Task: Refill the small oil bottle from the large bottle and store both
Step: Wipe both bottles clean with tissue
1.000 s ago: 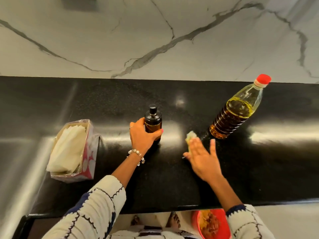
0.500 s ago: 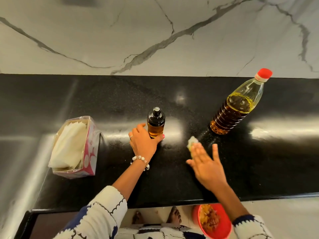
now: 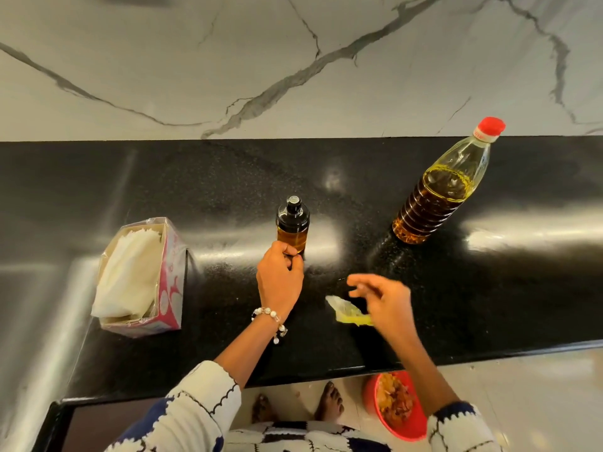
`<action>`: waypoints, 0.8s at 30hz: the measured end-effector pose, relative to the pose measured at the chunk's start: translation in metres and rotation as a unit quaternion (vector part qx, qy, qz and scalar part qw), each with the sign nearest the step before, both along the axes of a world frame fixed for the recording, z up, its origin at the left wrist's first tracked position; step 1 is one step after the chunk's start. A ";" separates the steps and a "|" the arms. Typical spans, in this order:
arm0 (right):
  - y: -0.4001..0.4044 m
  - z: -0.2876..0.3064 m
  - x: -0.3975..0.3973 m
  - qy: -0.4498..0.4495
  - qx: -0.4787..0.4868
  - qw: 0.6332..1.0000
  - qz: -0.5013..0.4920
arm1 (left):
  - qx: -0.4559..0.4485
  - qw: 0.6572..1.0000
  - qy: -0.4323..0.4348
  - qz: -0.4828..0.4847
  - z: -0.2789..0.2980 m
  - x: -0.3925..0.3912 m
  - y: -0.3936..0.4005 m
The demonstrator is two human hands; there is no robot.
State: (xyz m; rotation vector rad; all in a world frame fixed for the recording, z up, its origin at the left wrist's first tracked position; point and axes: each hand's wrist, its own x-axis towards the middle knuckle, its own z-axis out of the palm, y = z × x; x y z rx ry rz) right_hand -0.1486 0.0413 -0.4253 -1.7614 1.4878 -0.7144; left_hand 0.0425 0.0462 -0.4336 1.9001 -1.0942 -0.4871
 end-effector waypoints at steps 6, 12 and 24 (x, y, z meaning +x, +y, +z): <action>-0.017 0.014 -0.009 -0.026 0.000 0.995 -0.101 | -0.050 0.998 0.014 -0.018 0.004 0.003 0.004; 0.008 -0.013 -0.020 0.167 -0.052 0.953 0.249 | -0.071 0.997 0.009 -0.034 0.004 0.004 0.006; -0.024 -0.001 0.031 -0.234 0.022 0.957 -0.168 | -0.082 0.995 0.027 -0.056 0.006 -0.009 -0.003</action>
